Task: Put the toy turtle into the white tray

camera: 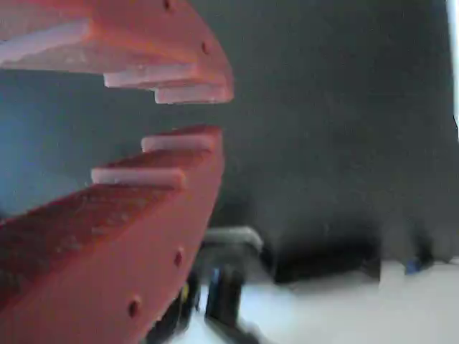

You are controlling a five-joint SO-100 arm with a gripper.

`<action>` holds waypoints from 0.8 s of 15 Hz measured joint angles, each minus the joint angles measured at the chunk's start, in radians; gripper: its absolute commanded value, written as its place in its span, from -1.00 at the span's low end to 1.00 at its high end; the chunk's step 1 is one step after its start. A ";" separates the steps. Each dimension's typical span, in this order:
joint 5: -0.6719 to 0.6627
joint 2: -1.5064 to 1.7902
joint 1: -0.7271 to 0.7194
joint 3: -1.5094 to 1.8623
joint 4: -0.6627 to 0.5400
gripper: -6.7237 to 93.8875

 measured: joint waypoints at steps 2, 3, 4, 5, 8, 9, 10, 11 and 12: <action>0.000 0.239 0.011 0.255 0.034 -0.86; 0.008 0.327 0.009 0.331 0.074 -0.86; 0.012 0.405 0.006 0.396 0.123 -0.86; 0.005 0.469 0.023 0.437 0.166 -0.86; 0.000 0.612 0.038 0.540 0.252 -0.86; 0.000 0.658 0.048 0.563 0.258 -0.86; 0.000 0.698 0.054 0.592 0.272 -0.86; 0.000 0.719 0.058 0.612 0.276 -0.86; 0.000 0.742 0.058 0.630 0.288 -0.86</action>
